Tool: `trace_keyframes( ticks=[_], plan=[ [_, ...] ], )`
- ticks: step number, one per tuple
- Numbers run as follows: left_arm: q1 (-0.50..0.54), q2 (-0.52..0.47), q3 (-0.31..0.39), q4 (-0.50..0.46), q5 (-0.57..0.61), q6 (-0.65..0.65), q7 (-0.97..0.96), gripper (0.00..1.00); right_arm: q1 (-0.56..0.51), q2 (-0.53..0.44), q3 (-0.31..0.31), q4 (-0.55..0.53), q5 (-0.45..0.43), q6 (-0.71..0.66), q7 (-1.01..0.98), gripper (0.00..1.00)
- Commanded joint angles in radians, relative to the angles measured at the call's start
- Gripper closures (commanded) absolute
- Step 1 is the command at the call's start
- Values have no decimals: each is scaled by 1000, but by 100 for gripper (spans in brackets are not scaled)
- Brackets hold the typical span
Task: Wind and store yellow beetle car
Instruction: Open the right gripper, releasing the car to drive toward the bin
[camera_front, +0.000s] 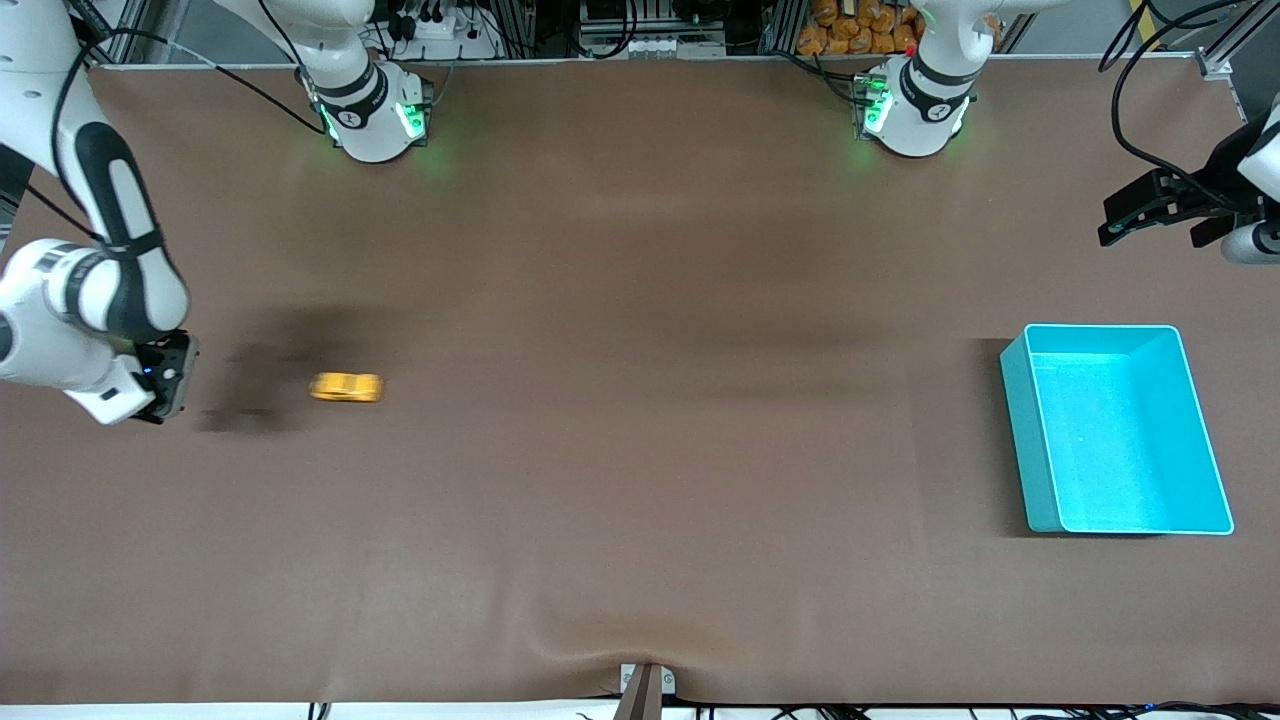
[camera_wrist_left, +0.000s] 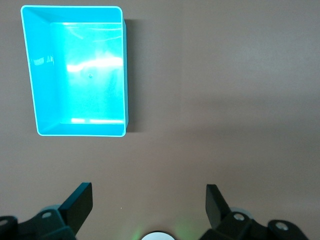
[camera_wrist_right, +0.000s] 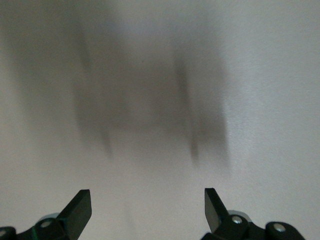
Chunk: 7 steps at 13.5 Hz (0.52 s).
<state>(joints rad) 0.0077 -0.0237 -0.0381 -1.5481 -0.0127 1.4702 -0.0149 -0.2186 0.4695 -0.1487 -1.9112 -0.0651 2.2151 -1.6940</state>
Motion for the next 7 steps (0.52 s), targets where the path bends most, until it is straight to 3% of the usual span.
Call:
trace_keyframes(
  ticks=[1, 7],
  plan=[
    [8, -5, -5, 0, 11, 1, 20, 0, -56, -9, 15, 34, 66, -67, -35, 0],
    [9, -4, -3, -1, 10, 1, 20, 0, -74, -25, 11, 122, 154, -217, -21, 0]
  ],
)
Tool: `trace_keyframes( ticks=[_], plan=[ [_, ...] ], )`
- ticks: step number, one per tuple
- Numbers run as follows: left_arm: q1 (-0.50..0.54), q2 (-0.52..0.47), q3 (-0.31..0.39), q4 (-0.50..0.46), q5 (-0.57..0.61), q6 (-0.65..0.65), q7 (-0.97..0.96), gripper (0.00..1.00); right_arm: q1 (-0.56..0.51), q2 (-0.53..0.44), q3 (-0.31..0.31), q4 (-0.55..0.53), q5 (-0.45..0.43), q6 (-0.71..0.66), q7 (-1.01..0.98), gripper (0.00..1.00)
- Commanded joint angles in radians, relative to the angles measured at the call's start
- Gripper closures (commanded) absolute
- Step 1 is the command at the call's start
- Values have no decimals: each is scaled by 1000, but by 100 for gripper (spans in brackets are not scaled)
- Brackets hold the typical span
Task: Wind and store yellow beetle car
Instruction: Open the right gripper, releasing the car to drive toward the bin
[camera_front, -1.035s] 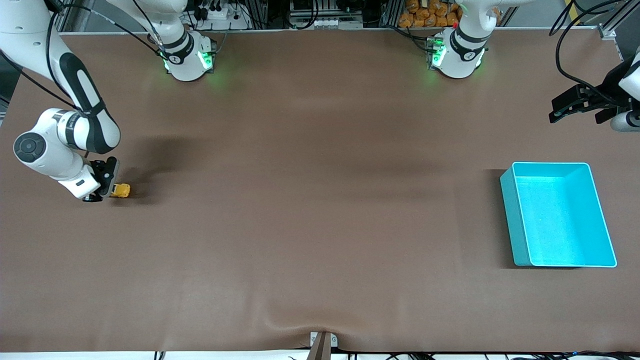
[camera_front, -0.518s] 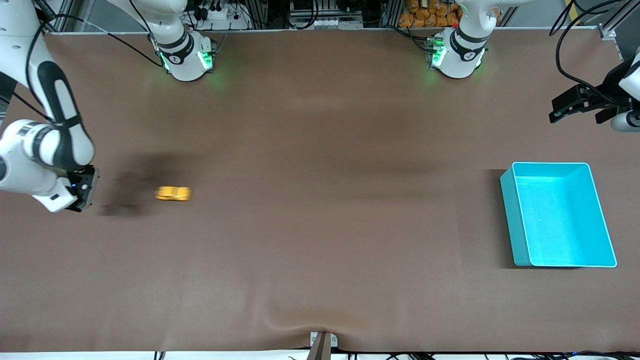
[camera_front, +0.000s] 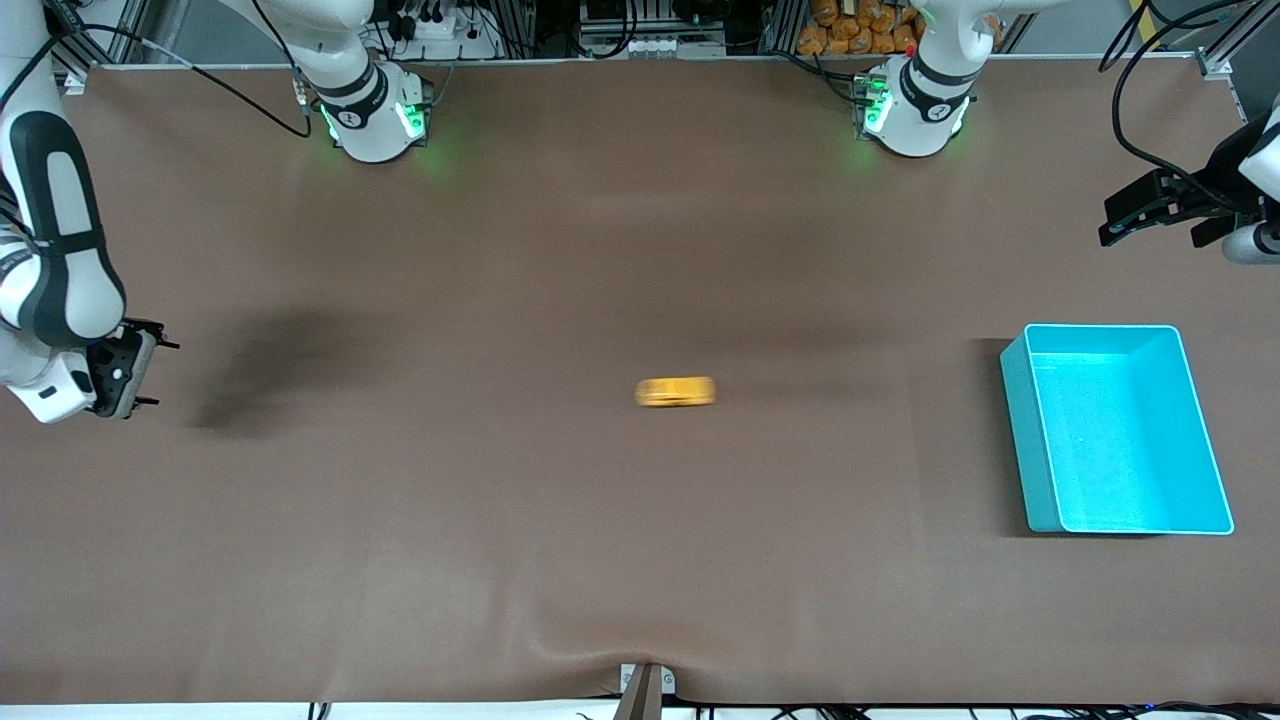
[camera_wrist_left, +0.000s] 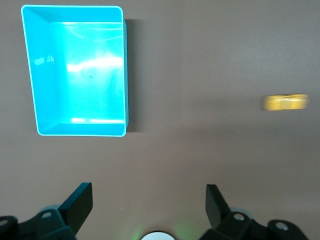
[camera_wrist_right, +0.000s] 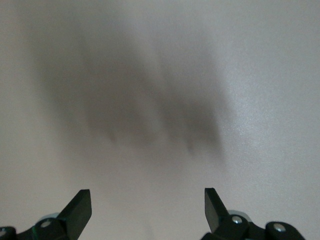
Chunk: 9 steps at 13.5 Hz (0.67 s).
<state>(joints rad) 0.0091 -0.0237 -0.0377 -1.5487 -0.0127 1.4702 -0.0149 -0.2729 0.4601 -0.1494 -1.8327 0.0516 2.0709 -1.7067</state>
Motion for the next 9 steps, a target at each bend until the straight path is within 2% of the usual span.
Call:
trace_keyframes(
  ticks=[1, 6, 9],
  plan=[
    [8, -4, -4, -1, 10, 1, 20, 0, -28, -15, 11, 65, 40, -99, -7, 0],
    [9, -2, -1, -1, 10, 1, 20, 0, -37, -29, 11, 142, 43, -179, 76, 0],
    [9, -2, -1, -1, 10, 1, 20, 0, -37, -29, 10, 298, 151, -352, 198, 0]
  ],
)
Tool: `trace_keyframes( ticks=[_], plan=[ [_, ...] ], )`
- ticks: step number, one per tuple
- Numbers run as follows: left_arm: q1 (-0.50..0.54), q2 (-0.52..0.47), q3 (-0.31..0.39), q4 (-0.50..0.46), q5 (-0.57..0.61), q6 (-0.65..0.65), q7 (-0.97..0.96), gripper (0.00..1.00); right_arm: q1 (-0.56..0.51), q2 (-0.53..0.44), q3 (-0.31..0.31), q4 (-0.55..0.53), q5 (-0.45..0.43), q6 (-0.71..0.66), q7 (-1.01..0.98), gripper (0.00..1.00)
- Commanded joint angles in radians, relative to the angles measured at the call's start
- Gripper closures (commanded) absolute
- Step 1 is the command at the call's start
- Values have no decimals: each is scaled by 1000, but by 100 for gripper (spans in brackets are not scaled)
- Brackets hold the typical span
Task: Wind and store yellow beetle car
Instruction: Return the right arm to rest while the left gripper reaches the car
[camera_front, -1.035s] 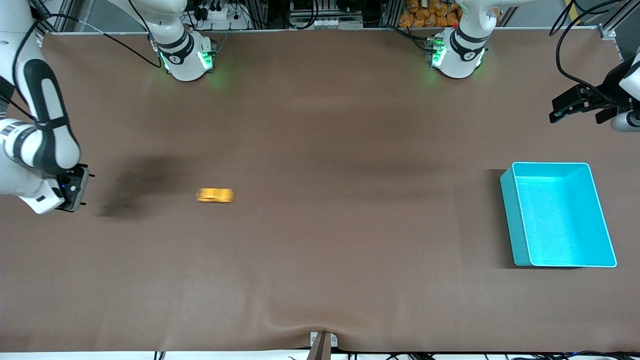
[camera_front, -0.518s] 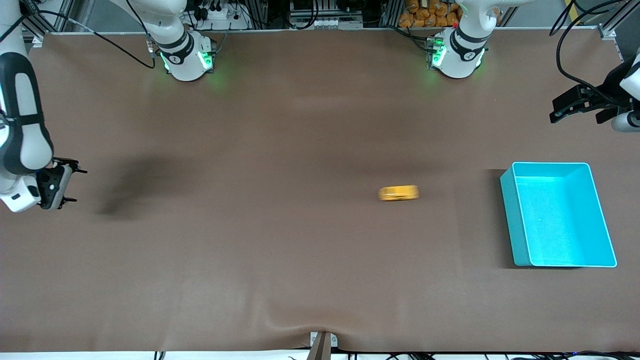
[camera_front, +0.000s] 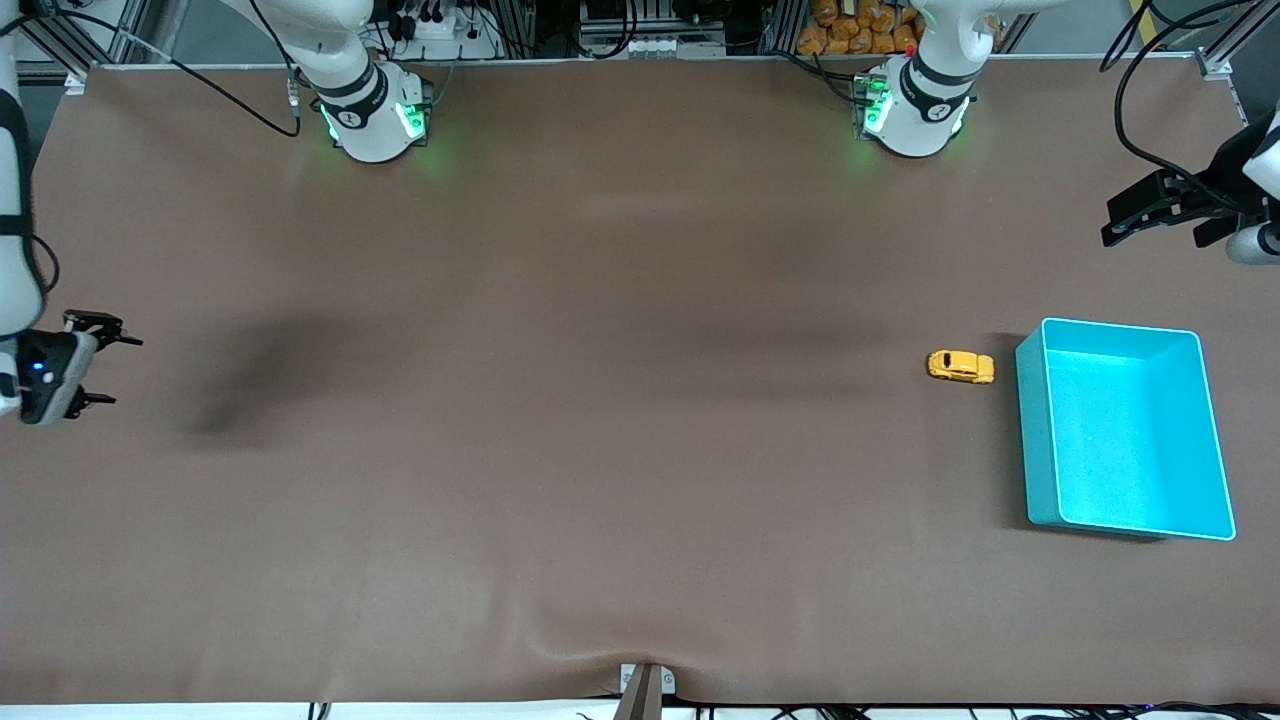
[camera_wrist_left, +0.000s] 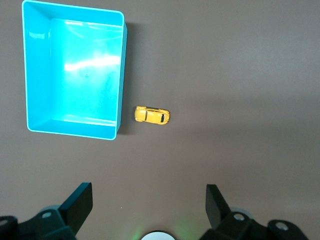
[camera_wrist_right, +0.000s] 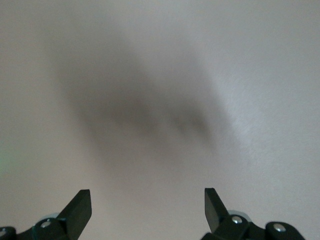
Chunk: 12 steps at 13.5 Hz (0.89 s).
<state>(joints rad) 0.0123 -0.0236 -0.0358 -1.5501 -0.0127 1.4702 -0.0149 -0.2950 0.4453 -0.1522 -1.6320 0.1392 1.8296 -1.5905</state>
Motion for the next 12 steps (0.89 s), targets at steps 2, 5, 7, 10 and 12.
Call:
trace_keyframes(
  ticks=[2, 5, 7, 10, 12],
  plan=[
    [6, -1, -1, 1, 10, 1, 20, 0, -1, -19, 19, 197, 65, -180, 231, 0],
    [6, 1, 1, 1, 11, 1, 20, 0, 13, -66, 19, 258, 62, -255, 407, 0],
    [5, 4, 1, 1, 13, 1, 18, 0, 20, -135, 26, 255, 65, -266, 612, 0],
    [8, 16, 2, 4, 20, 5, 18, 0, 85, -187, 39, 258, 56, -276, 867, 0],
    [9, 17, 11, 5, 22, 10, 18, 0, 144, -223, 37, 270, 16, -276, 957, 0]
  ],
)
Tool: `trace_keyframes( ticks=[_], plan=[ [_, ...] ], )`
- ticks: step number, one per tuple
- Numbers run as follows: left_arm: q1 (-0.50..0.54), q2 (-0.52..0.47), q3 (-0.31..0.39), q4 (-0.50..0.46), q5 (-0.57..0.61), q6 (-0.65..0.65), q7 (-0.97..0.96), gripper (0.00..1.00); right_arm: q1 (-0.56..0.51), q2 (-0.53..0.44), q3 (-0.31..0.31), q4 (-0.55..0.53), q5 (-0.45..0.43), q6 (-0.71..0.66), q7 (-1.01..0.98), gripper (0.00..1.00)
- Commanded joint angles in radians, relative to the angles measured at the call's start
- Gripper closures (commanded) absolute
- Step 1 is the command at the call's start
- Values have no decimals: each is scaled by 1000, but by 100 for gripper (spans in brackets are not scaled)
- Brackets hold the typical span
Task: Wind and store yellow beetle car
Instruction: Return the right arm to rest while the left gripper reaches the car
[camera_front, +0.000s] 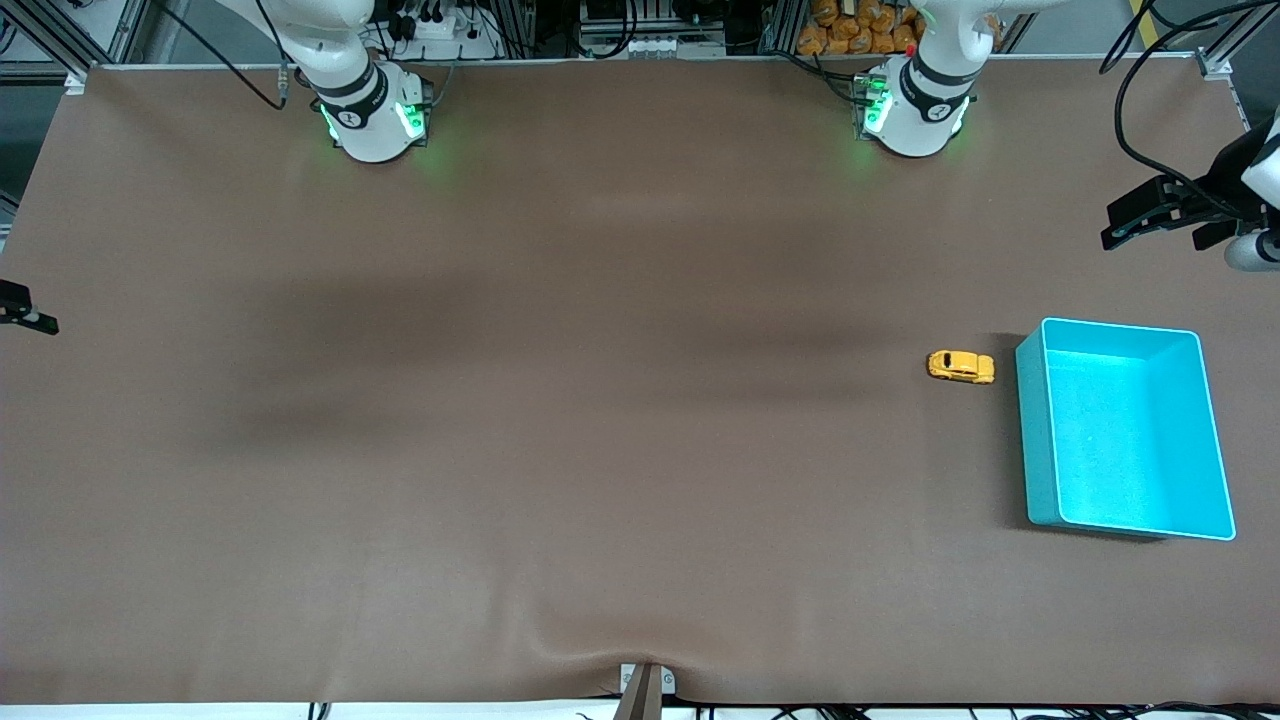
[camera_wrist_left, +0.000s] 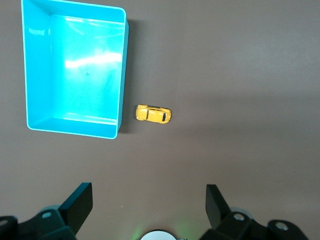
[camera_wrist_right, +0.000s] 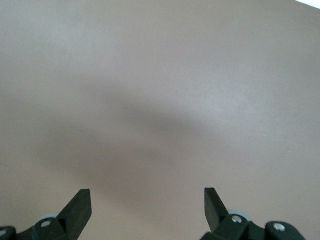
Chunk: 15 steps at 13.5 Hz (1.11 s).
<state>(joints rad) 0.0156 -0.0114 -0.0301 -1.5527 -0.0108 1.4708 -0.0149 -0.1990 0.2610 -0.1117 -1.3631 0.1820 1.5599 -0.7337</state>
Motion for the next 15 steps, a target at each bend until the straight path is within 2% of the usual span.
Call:
trace_keyframes(
  ticks=[1, 2, 4, 7, 9, 10, 12, 15],
  plan=[
    [6, 5, 22, 8, 20, 22, 18, 0, 82, -48, -3, 21, -79, -11, 167, 0],
    [6, 8, 33, 8, 20, 31, 18, 0, 108, -68, -2, 28, -119, -14, 233, 0],
    [6, 14, 48, 8, 17, 34, 9, 0, 115, -85, 0, 29, -128, -107, 334, 0],
    [21, 27, 105, 8, 9, 34, -35, 0, 122, -89, -2, 33, -163, -118, 407, 0],
    [41, 53, 108, 8, 5, 34, -120, 0, 116, -112, -3, 36, -150, -112, 462, 0],
    [75, 59, 108, 0, -21, 34, -134, 0, 119, -140, -2, 32, -150, -115, 474, 0],
    [78, 112, 107, -18, -34, 34, -143, 0, 128, -146, 12, 32, -151, -161, 476, 0],
    [66, 166, 98, -79, -35, 112, -248, 0, 135, -147, 15, 32, -160, -164, 477, 0]
  ],
)
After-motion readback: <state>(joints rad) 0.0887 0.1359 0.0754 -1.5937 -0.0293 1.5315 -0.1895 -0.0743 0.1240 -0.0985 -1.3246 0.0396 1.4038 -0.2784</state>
